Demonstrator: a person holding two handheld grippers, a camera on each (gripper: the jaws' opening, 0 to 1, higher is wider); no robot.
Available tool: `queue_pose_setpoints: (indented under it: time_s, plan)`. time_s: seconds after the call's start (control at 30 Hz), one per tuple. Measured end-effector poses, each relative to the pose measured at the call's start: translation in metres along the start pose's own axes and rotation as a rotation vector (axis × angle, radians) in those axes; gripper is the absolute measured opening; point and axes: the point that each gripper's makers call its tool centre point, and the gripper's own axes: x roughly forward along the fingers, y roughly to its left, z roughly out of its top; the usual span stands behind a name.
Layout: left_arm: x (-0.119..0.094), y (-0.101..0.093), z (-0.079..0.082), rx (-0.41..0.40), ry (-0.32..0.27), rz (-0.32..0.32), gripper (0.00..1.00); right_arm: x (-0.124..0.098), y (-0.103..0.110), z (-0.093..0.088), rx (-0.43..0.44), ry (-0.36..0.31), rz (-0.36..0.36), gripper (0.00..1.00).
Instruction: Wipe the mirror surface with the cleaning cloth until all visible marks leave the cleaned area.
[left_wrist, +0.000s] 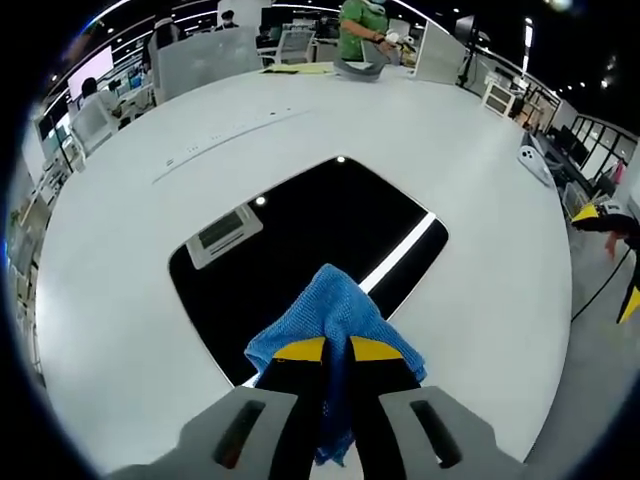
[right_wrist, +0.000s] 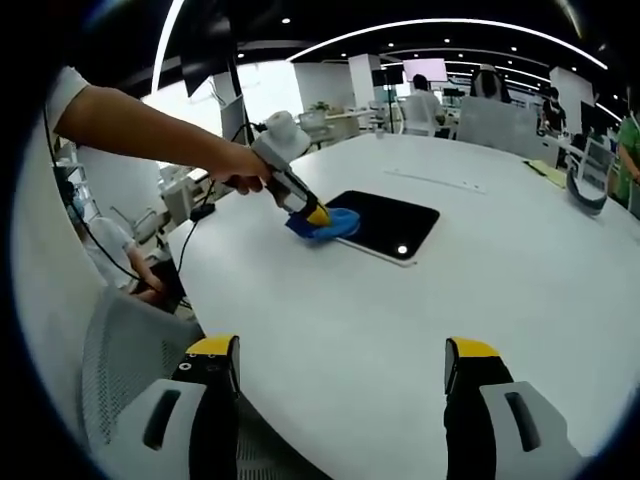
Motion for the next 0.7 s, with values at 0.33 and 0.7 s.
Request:
queue_pose_setpoints:
  time_s: [0.33,0.7]
  plan:
    - [0.004,-0.008,0.006,-0.002,-0.012,-0.01,0.06,-0.004,-0.001,-0.003,0.003,0.005,-0.002,0.83]
    - [0.011,-0.018,0.016,-0.002,-0.018,-0.035,0.06,-0.008,-0.007,-0.005,0.012,0.006,-0.014,0.83]
